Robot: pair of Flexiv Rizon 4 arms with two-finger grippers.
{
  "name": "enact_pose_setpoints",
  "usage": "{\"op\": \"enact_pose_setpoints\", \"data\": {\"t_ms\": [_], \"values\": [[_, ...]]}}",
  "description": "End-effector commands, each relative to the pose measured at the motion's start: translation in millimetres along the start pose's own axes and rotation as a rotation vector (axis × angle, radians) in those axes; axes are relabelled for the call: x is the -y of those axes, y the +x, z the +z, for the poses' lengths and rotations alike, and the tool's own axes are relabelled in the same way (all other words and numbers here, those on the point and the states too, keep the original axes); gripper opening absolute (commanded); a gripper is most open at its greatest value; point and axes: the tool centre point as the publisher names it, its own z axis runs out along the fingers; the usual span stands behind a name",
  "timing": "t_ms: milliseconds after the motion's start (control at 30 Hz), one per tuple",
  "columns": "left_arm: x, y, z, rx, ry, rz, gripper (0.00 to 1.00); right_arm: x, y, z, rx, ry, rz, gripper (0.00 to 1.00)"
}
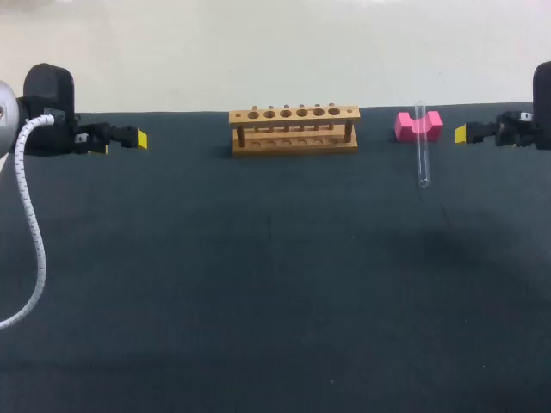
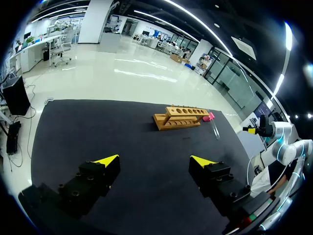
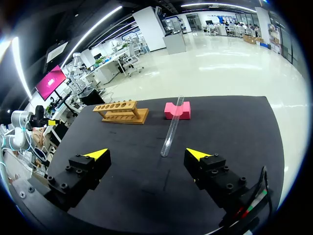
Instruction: Grasp the test tube, adjust it, and insert it.
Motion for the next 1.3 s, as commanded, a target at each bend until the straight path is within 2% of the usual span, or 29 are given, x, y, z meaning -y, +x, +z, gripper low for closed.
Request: {"op": "enact_pose_setpoints", "data": {"t_ms": [33,467,533,667,967,1133,1300], "values": [[0.6,-1.0,0,-0.005,-0.004,-0.001,1.00,-2,0,-1,-0.001,0.008,0.000,1.00],[0.6,-1.0,0,-0.005,-0.004,-0.001,1.00,-2,0,-1,-0.001,0.008,0.000,1.00],[-0.4,-2.7,1,-0.002,0.026,0.044,1.00,-2,0,-1,-0.001,0.008,0.000,1.00],[-3.5,-8.8,5,0.007,0.145,0.189,1.00,-2,0,-1,-0.001,0.008,0.000,1.00],[-16.7,-19.6,27,0.051,0.299,0.482,1.00,-2,0,-1,-0.001,0.008,0.000,1.00],[-26.1,-28.2,43,0.101,0.370,0.599,1.00,-2,0,-1,-0.001,0.008,0.000,1.00],[-32.4,-41.1,59,0.122,0.413,0.669,1.00,-2,0,-1,-0.001,0.008,0.000,1.00]]}}
